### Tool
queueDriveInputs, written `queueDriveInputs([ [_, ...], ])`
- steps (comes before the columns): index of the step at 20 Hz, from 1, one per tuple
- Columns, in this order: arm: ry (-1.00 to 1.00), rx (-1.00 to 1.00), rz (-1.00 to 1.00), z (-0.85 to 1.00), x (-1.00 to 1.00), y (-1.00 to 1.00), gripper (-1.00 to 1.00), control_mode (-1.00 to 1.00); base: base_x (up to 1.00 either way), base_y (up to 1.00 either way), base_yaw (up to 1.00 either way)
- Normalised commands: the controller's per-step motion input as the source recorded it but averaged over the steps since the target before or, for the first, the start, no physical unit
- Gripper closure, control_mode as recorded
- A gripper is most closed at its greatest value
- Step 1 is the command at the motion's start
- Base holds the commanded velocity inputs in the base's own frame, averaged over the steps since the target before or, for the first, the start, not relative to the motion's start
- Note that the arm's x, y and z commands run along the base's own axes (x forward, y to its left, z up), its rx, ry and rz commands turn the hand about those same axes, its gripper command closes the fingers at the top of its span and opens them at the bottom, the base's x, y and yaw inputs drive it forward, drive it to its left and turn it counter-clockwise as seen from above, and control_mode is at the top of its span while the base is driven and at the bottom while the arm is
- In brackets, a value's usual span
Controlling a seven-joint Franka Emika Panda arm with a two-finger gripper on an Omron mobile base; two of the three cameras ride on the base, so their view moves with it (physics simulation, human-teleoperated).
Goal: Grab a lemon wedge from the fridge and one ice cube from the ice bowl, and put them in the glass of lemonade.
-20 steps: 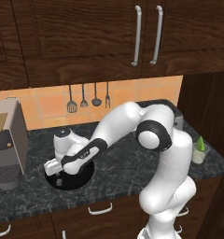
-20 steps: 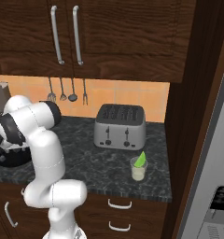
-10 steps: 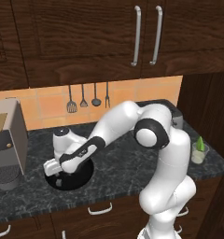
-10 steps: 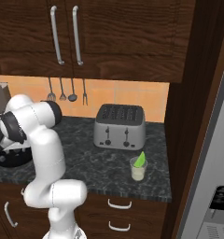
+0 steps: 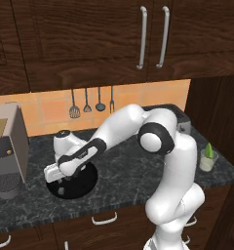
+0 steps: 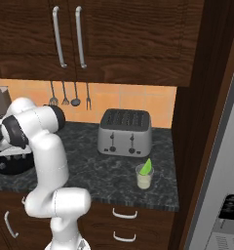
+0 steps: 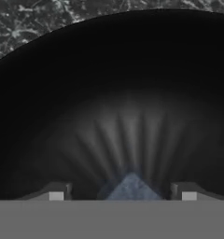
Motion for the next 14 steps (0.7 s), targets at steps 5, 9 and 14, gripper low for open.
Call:
queueDriveInputs([
  [5,0.02,0.00,0.00,-0.02,0.00,0.00,1.00,-1.00,0.00,0.00,0.00],
  [9,0.00,0.00,0.00,0.14,-0.07,0.00,1.00,-1.00,0.00,0.00,0.00],
  [14,0.00,0.00,0.00,0.60,-0.08,-0.03,1.00,-1.00,0.00,0.00,0.00],
])
